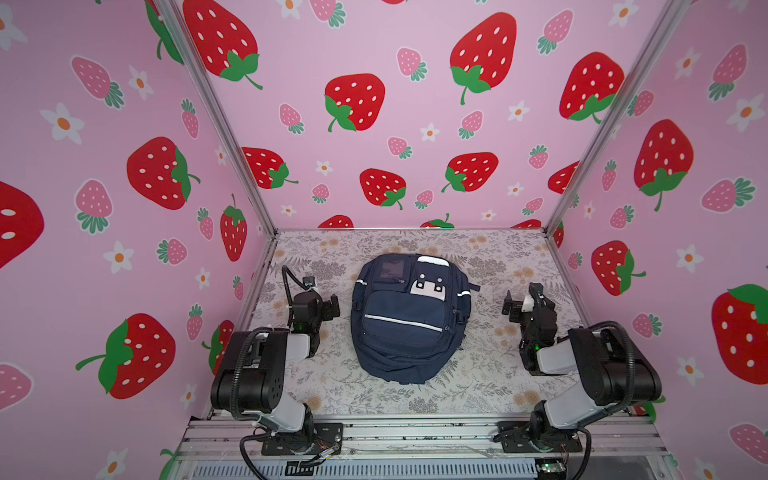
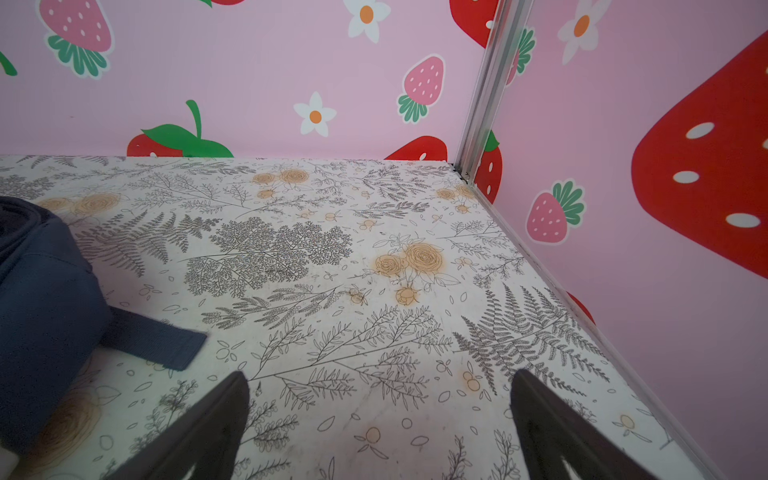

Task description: Pack the student bag

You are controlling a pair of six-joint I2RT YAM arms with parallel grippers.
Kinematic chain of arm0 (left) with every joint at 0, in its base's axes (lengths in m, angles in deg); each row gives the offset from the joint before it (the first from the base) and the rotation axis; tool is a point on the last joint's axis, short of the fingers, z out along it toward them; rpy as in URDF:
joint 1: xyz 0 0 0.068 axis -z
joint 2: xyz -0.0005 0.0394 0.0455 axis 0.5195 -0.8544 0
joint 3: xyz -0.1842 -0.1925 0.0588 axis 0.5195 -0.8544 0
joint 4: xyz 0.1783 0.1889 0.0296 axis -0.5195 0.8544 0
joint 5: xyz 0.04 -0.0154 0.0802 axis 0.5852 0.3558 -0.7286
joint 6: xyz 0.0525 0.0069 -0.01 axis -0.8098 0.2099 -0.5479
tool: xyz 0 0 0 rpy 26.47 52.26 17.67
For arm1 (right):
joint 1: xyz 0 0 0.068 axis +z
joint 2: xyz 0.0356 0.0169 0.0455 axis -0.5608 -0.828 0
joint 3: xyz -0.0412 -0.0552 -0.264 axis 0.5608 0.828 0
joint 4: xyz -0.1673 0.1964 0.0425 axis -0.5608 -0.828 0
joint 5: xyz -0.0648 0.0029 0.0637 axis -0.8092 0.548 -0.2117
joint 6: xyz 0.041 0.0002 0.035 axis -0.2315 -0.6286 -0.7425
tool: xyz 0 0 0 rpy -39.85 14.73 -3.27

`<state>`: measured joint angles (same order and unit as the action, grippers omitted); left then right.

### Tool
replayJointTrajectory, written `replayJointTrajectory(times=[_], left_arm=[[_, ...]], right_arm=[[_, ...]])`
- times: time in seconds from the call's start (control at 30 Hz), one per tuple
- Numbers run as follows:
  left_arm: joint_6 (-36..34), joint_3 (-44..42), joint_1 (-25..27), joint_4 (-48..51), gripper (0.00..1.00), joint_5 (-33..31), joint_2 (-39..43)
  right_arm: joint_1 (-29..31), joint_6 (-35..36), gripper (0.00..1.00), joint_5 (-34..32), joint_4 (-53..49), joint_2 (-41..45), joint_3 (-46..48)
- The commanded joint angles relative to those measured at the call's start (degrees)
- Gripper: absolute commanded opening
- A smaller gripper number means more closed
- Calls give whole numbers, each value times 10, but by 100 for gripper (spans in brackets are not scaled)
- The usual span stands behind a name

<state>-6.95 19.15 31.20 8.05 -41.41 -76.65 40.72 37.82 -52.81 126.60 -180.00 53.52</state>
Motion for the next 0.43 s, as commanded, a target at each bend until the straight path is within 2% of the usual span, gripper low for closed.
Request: replayJointTrajectory(times=[0.0,0.4], left_arm=[[-9,11,1,-16,99,-7,8],[-10,8,-2,-19,99,5,11]], right_arm=[[3,11,100,-5,5,6,-10],[4,10,100,-7,6,6,-10]])
